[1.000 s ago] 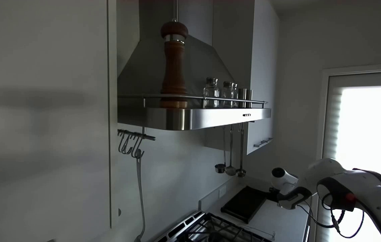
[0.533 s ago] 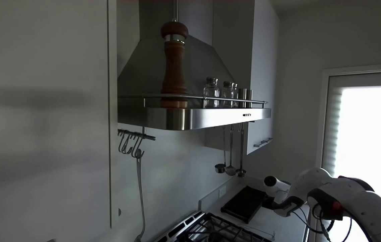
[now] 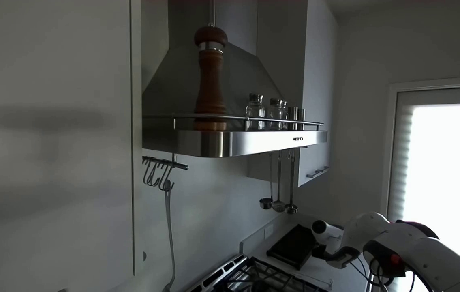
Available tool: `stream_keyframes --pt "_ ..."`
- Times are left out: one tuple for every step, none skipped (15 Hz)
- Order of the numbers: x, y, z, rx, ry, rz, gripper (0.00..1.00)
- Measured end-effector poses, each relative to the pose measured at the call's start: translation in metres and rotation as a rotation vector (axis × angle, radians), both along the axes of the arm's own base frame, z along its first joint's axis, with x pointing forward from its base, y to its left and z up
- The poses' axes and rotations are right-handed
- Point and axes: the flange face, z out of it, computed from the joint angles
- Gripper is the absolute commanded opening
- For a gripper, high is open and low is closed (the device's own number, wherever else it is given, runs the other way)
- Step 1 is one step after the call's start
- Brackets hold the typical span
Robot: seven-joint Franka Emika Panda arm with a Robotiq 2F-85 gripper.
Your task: Shift a spice bottle to the counter
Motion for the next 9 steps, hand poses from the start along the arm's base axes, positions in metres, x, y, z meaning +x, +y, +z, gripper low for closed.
stream_keyframes --pt "0.0011 0.0006 -0.0014 -0.005 -0.001 0.0 0.36" --pt "0.0018 0.0005 -0.0017 -0.009 -0.002 0.001 0.36" --pt "0.0022 0.0002 -0.0016 -0.011 -0.002 0.002 0.36" --pt "0.0024 -0.0001 -0.0012 -0.012 -0.003 0.002 0.11" --pt "0.0025 -0.0004 -0.0007 -0.013 -0.004 0.001 0.11" --pt "0.0026 -0.0003 -0.0005 -0.013 -0.004 0.002 0.11" --pt "0.0027 0.0002 -0.0007 -0.014 -0.003 0.001 0.11" --pt "0.0026 0.001 -0.0015 -0.015 0.002 -0.002 0.11" --pt "0.0026 0.0025 -0.0028 -0.016 0.007 -0.008 0.11"
